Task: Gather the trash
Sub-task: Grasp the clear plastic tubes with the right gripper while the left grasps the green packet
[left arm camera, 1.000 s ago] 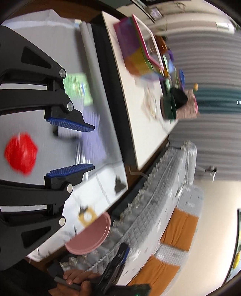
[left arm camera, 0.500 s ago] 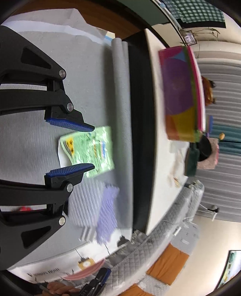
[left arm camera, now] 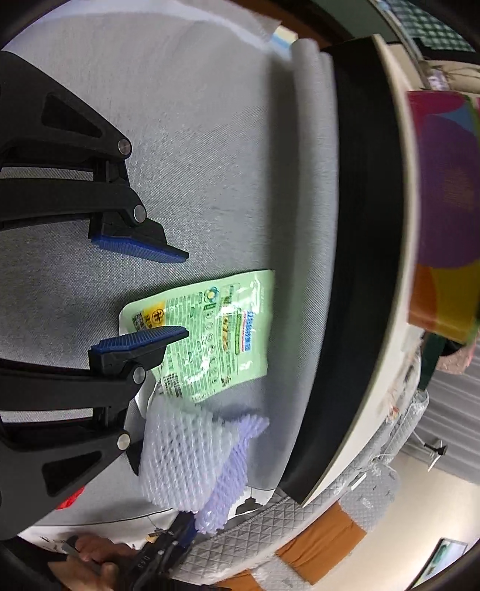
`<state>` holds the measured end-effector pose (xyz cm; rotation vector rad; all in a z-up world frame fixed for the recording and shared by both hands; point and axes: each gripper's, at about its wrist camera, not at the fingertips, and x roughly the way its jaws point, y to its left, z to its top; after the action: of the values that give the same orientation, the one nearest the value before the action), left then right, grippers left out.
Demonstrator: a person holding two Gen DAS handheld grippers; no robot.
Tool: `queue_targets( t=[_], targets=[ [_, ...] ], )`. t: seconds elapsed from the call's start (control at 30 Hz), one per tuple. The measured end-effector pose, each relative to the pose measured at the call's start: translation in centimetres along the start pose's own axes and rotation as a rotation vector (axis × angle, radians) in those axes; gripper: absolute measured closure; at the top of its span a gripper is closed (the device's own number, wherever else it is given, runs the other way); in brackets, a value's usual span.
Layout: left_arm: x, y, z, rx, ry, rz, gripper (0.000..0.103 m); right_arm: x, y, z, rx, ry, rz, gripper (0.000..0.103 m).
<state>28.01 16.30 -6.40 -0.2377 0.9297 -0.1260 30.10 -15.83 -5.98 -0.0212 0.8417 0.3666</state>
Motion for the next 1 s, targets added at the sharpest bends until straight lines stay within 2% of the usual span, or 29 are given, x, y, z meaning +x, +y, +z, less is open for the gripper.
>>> queue_targets(
  t=[0.1,0.3,0.4,0.47,0.53,0.67,0.77,1.0],
  targets=[
    [0.8,0.4,0.0,-0.035,0.023,-0.038,0.068,1.1,0.1,-0.2,0.003,0.029,0.006,0.051],
    [1.5,-0.4,0.2,-0.038,0.030,-0.078,0.068,2.0,0.3,-0.3,-0.011,0.059,0.011,0.050],
    [1.7,-1.1,0.3,-0.026,0.034,-0.098,0.077,1.9,0.7,-0.5,-0.033,0.066,0.009,0.057],
    [1.8,-1.6,0.4,-0.017,0.035,-0.103,0.079,1.9,0.9,-0.5,-0.045,0.067,0.011,0.067],
    [1.7,-1.9,0.5,-0.011,0.035,-0.107,0.088,1.7,1.0,-0.6,-0.058,0.068,0.014,0.076],
    [1.0,-2.5,0.7,-0.004,0.018,-0.125,0.096,1.2,1.5,-0.8,-0.087,0.066,0.028,0.090],
    [0.1,-3.2,0.9,0.011,-0.006,-0.125,0.100,0.2,1.9,-0.8,-0.107,0.047,0.034,0.096],
    [-2.8,-4.1,1.4,0.037,-0.065,-0.080,0.102,-3.0,2.0,-0.5,-0.109,-0.015,0.035,0.097]
  ],
)
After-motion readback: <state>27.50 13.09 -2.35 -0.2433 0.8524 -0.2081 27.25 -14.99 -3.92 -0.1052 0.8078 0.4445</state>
